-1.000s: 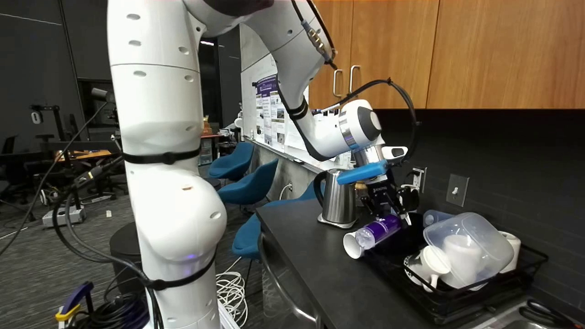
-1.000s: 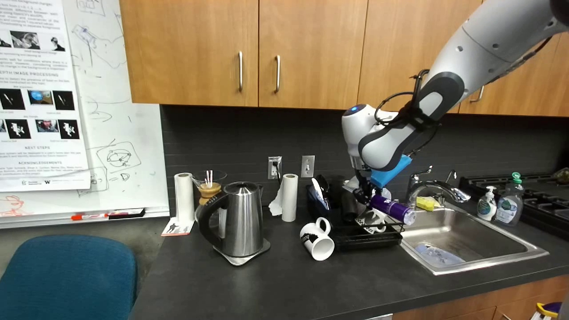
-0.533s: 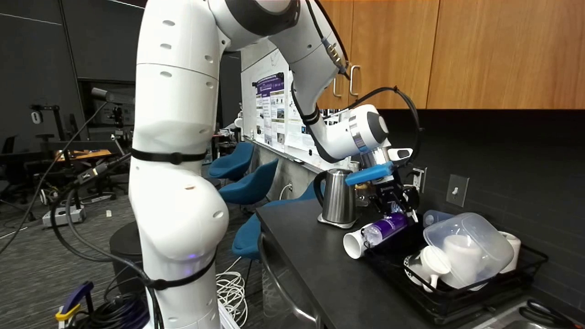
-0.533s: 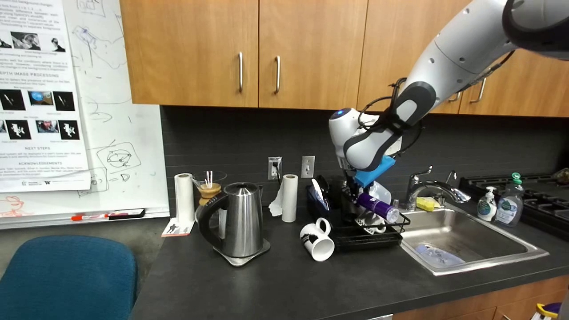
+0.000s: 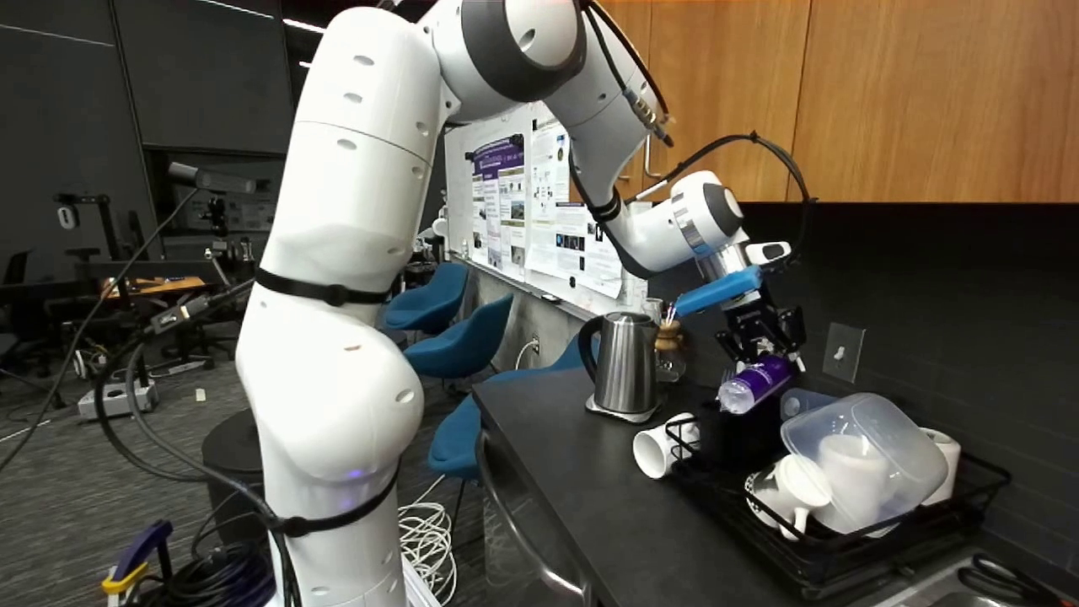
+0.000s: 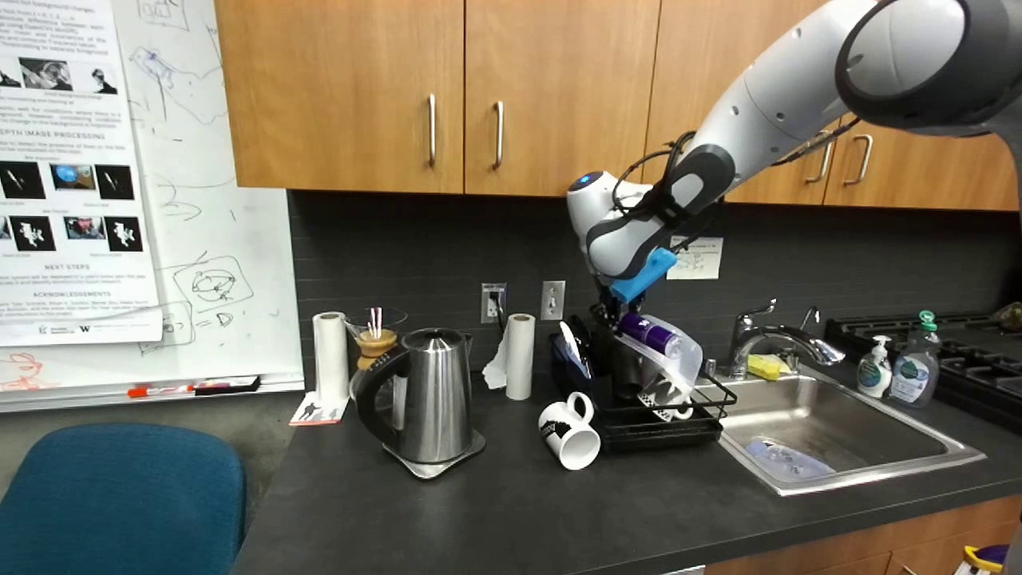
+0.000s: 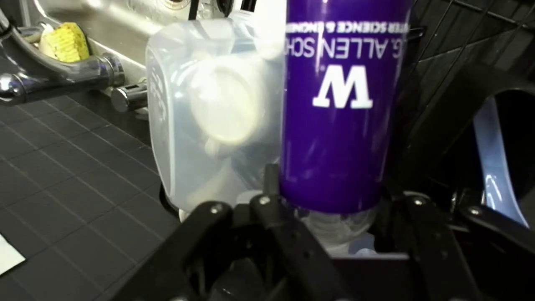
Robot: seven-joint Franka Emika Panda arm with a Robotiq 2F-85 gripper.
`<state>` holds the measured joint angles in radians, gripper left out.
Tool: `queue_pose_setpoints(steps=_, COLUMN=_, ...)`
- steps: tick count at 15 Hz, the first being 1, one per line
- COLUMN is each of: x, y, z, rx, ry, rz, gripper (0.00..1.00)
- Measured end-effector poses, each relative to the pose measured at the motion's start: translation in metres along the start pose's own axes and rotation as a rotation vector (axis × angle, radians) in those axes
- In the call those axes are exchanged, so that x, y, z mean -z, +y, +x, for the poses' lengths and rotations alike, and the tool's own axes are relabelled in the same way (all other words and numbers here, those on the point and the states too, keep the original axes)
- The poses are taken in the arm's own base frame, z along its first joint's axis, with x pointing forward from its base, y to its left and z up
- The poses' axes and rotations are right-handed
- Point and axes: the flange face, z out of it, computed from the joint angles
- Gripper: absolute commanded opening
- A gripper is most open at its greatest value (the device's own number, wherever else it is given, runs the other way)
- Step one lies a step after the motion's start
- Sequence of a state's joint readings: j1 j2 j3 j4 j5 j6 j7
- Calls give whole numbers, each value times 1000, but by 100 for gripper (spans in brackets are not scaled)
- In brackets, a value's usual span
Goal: Put the purple bottle on the dishrack then move the mug backwards.
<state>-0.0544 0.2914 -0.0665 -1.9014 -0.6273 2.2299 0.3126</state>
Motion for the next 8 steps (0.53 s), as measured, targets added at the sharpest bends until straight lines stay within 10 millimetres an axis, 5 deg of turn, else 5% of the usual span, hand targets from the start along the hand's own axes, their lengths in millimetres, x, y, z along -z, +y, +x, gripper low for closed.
queue_pose_setpoints(steps=3, x=6, y=-8, z=6, rx=23, ry=10, rz=-1, gripper=98)
queue_pose_setpoints(steps=8, x=8, y=-13, z=8, rx=47, ry=10, rz=-4, gripper=100)
